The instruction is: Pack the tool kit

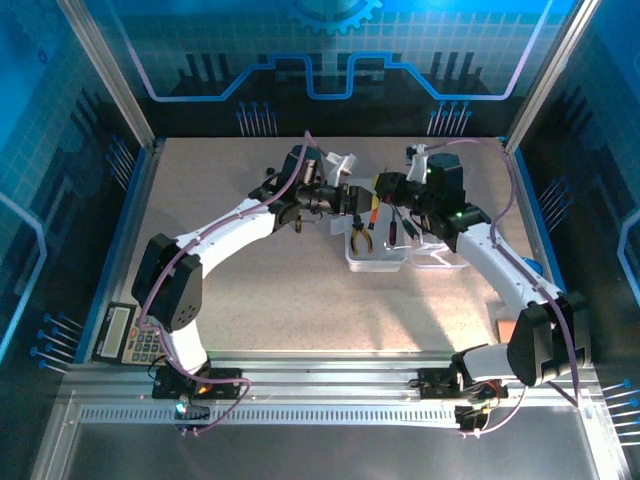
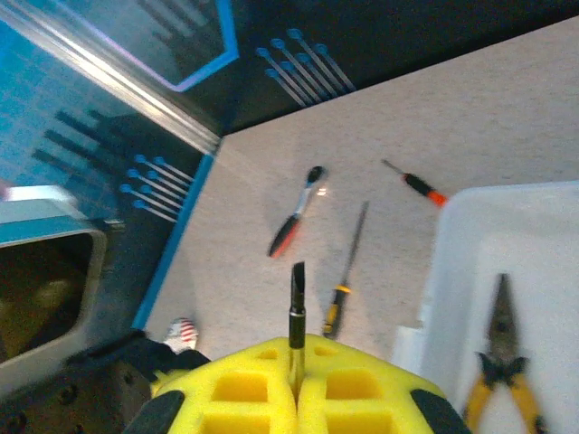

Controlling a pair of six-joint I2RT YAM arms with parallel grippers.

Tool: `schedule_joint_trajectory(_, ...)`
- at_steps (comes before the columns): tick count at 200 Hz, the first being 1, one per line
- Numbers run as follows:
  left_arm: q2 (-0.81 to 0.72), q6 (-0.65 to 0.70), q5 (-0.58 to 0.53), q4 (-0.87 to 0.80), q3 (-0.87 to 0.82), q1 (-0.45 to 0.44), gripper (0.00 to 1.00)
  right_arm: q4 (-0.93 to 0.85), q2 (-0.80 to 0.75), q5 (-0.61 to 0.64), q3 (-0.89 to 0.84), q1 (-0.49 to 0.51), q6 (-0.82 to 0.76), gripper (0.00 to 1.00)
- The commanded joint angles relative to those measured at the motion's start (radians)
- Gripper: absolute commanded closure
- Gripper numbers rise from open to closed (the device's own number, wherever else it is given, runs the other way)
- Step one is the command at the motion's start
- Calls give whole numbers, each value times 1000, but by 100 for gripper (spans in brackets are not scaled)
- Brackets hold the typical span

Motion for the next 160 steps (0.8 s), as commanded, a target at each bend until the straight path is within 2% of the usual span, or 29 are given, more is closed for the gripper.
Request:
schedule_joint_trajectory(1, -62, 122, -81, -150, 48, 25, 22, -163, -33, 29, 80, -78, -137, 100)
schedule_joint_trajectory(19, -71, 159, -173, -244, 50, 97, 8, -333, -19, 38, 149, -158, -261, 100)
schedule_joint_trajectory(34, -64, 178, -265, -330, 57, 167, 1, -483, 4, 129, 207, -198, -378, 100)
schedule_joint_trajectory(61, 21, 268, -536, -550, 151, 227, 1, -602, 54, 310, 253, -234, -496, 100)
schedule_joint_trajectory(78, 88, 291, -639, -619, 203, 244, 1, -618, 94, 381, 263, -249, -529, 100)
schedule_joint_trajectory(98, 151, 296, -695, -654, 244, 249, 1, -635, 144, 466, 289, -257, -563, 100)
schedule_joint_trajectory(129, 225, 283, -729, -673, 294, 249, 1, -649, 206, 526, 327, -266, -600, 100)
schedule_joint_trajectory(160, 277, 261, -716, -689, 355, 248, 1, -645, 254, 522, 339, -271, -604, 100)
